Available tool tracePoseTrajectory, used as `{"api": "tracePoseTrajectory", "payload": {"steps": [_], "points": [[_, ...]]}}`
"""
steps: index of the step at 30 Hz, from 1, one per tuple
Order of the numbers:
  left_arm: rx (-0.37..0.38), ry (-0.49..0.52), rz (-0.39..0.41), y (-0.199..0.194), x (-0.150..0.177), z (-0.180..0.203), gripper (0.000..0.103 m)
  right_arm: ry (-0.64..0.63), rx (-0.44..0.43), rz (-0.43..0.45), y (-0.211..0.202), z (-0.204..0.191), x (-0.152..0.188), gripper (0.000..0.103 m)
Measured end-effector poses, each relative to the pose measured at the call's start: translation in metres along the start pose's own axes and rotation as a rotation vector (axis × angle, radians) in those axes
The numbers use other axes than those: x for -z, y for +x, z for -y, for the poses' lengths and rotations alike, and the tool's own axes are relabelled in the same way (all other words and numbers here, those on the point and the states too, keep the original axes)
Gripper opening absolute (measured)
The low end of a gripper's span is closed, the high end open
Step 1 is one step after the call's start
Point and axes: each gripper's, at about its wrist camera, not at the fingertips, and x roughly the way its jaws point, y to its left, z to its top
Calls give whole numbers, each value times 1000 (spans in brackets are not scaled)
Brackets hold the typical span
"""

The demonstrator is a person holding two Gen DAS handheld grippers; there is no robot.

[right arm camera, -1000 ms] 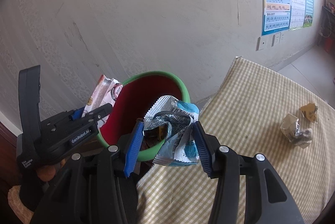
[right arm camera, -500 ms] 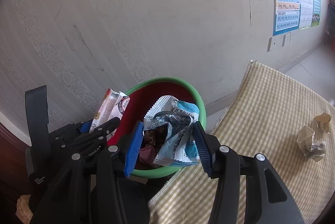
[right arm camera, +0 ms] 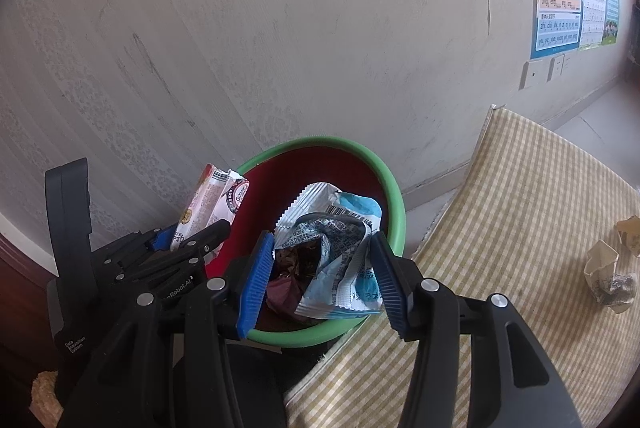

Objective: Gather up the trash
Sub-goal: 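Carry the pouch with the left tool over the bin while the right tool carries the silver wrapper, then open both tools to drop the pouch and silver wrapper into the bin, then grasp the gold-silver candy wrapper with the right tool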

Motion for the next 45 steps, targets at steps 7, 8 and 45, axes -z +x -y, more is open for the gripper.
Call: {"api": "tracePoseTrajectory", "payload": {"steps": [7,8,45], "points": [[-8,2,-14,11,-1,-5,36,4,2,-21,13,1,0,50],[-9,2,-14,11,-1,-6,36,5,2,-23,14,2,0,50],[43,-16,53,-39,4,25,66,82,177,-15,-99,85,68,63]]}}
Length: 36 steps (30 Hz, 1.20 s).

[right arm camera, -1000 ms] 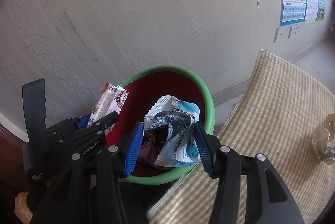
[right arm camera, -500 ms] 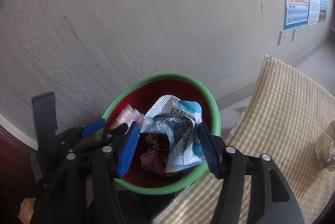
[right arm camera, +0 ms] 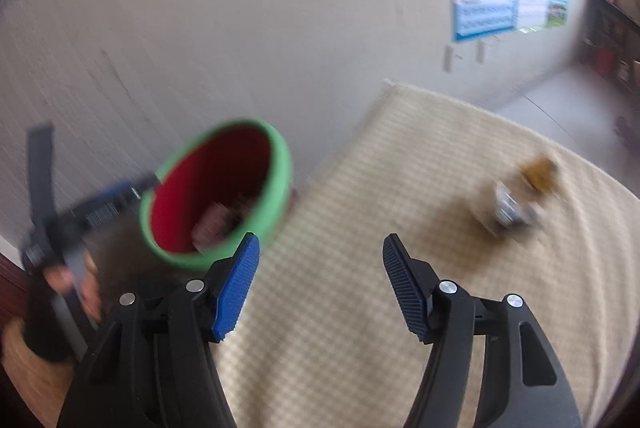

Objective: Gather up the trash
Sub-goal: 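Grasp the gold-silver candy wrapper with the right tool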

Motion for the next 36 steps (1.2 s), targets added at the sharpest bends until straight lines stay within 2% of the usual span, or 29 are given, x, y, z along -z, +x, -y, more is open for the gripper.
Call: {"api": "tracePoseTrajectory", "payload": {"steps": [4,7,10,12,14,15,16,18,19,25,28,32,36], "points": [[62,54,-14,-6,6,39,66,89,82,-87,-18,44,60,63],[105,106,-34,-8,14,69,66,173,105,-131,-25,70,97,63],[139,149,-47,-10,21,96,66,247,73,-164,-27,79,130,63],[165,171,-67,-8,25,114,66,247,55,-183,-23,77,143,62],[195,177,-89,-5,28,131,66,234,34,-191,-16,71,148,58],[209,182,-101,-3,30,140,66,225,22,-196,-14,69,148,50],[219,188,-109,-2,31,148,66,212,14,-207,-10,67,148,36],[237,210,-119,1,33,167,66,191,-3,-231,-4,62,150,23],[246,226,-124,3,34,178,66,182,-10,-232,-4,60,151,20],[307,294,-157,28,35,247,66,259,2,-79,-31,81,150,20],[329,295,-178,50,29,280,66,347,17,-52,-39,102,157,21],[320,295,-212,79,24,314,67,402,7,-17,-50,117,158,23],[259,363,-213,106,24,343,70,403,0,11,-61,122,154,23]]}}
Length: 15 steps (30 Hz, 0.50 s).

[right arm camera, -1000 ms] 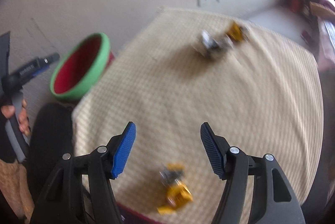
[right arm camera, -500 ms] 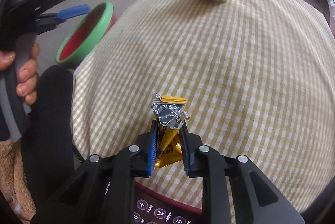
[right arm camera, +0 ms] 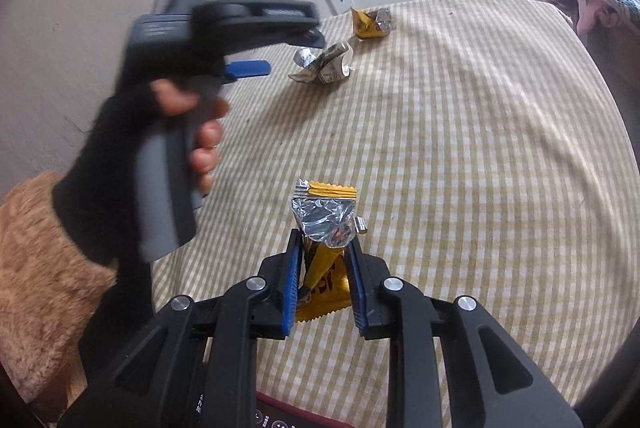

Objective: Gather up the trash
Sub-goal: 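Grasp the gold-silver candy wrapper with the right tool, then grasp the white crumpled paper cup with the left tool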

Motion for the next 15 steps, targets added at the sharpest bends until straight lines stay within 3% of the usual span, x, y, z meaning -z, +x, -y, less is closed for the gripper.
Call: {"api": "tracePoseTrajectory", "payload": {"steps": [2,3,12,13,15], "points": [[-20,15,-22,12,-4,1,71,5,-10,-1,0,0,-2,23],[-1,10,-28,19,-6,1,74,7,-13,-1,0,-1,-3,23],[68,31,-98,34,-6,15,75,-1,-16,-9,1,-1,-2,24],[73,47,-111,36,-3,19,73,-1,-14,-10,2,-1,-2,24],[83,75,-119,35,2,26,57,0,-8,-13,3,0,-2,24]]}}
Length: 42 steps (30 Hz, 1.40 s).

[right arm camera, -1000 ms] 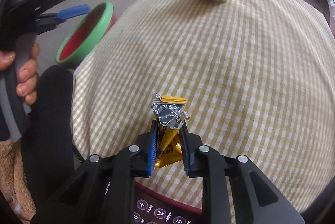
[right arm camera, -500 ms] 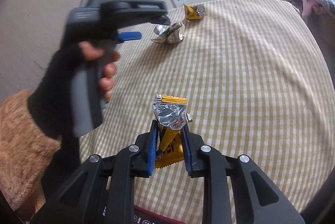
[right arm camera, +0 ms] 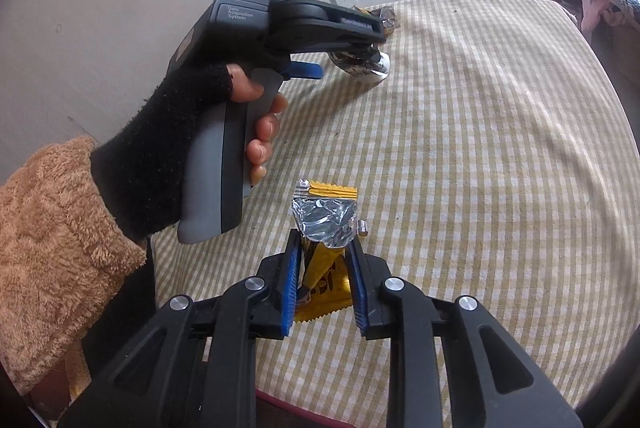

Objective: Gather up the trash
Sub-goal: 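Grasp the white crumpled paper cup with the left tool, then carry the paper cup with the left tool over the bin while the right tool holds the candy wrapper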

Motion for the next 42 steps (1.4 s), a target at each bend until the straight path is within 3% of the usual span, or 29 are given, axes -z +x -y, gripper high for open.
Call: {"api": "tracePoseTrajectory", "payload": {"steps": [1,2,8,21,28,42], "points": [[7,5,6,-2,2,3,52,1,3,0,2,1,-1,24],[18,14,8,-5,4,5,39,1,5,1,2,1,-1,24],[-23,58,99,-40,20,5,38,-3,14,12,0,2,0,24],[-66,15,247,-133,77,-21,38,-57,52,13,1,-8,4,24],[-65,12,247,-152,107,-24,38,-100,89,20,0,-15,6,24],[-65,-49,308,-179,121,-49,38,-158,131,70,-20,-36,-2,24]]}}
